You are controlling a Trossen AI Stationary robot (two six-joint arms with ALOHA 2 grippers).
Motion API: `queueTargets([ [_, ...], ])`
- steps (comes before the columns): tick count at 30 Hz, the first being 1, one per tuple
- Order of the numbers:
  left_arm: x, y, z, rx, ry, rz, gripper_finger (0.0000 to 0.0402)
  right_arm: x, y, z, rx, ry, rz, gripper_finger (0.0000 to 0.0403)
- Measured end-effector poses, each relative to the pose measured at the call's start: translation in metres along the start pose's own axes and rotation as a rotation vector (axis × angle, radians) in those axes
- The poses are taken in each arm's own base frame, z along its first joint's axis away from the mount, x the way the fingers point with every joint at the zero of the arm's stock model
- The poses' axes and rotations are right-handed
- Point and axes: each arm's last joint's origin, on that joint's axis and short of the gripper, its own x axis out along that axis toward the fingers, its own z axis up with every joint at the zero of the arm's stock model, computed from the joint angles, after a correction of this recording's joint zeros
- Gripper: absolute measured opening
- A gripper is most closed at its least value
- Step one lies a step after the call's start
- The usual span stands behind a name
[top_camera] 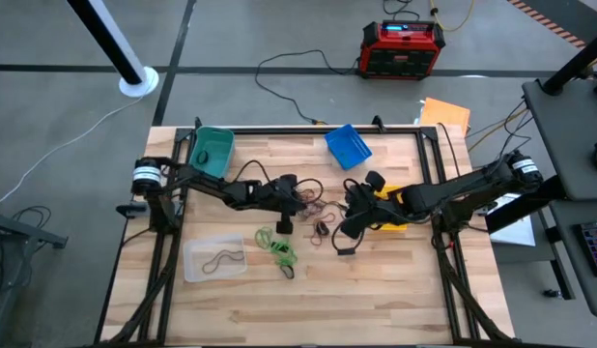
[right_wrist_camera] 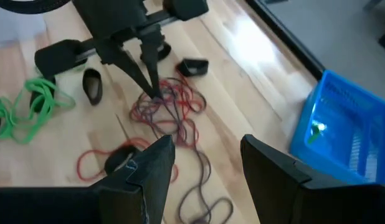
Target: Sort rubber bands into baskets
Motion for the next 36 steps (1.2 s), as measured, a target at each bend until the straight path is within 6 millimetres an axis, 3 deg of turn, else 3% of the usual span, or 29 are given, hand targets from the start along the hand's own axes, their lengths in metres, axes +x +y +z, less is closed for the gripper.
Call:
queueTargets([
  [12,-0.042,0.008,0.032,-0.01,-0.134,0.051,0.0,0.01,0.002,-0.013,-0.025,-0.015,0.01,0.018],
  [19,-0.077,-0.002,0.058,0.02,-0.285,-0.042,0.0,0.012,0.001,-0.017,-0.018,-0.009,0.005,0.018],
  [28,-0.107,-0.001,0.063,-0.017,-0.255,-0.008,0.0,0.013,0.001,-0.017,-0.021,-0.015,-0.007,0.018],
  [36,-0.109,-0.003,0.059,-0.077,-0.194,0.021,0.0,0.013,0.001,-0.017,-0.024,-0.018,-0.015,0.018],
])
